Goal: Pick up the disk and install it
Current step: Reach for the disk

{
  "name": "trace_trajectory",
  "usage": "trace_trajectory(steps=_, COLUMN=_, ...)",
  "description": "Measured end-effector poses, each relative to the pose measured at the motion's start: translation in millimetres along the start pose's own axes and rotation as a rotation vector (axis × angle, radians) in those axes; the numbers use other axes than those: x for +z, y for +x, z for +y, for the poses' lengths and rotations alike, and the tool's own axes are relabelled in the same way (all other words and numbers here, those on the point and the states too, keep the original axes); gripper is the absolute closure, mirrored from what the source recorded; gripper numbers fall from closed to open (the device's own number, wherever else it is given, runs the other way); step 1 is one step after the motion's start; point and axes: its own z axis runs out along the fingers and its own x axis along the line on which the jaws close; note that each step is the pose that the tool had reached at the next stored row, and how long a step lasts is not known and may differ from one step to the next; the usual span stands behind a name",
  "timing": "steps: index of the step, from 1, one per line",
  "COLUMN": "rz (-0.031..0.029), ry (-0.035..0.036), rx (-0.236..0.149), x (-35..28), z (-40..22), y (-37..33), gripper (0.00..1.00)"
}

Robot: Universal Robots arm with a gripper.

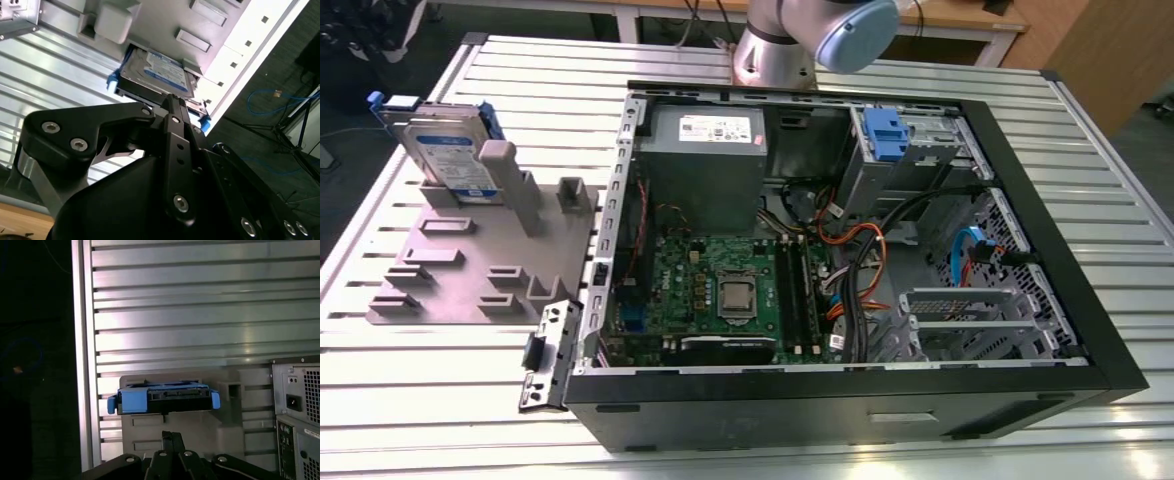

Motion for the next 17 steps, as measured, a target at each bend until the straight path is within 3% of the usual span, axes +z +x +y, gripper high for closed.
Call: trace_trajectory(steps=17, rz=0.0009, ry=0.0000, rx=0.000, x=0.5, z=0.2, y=2.1, gripper=0.89)
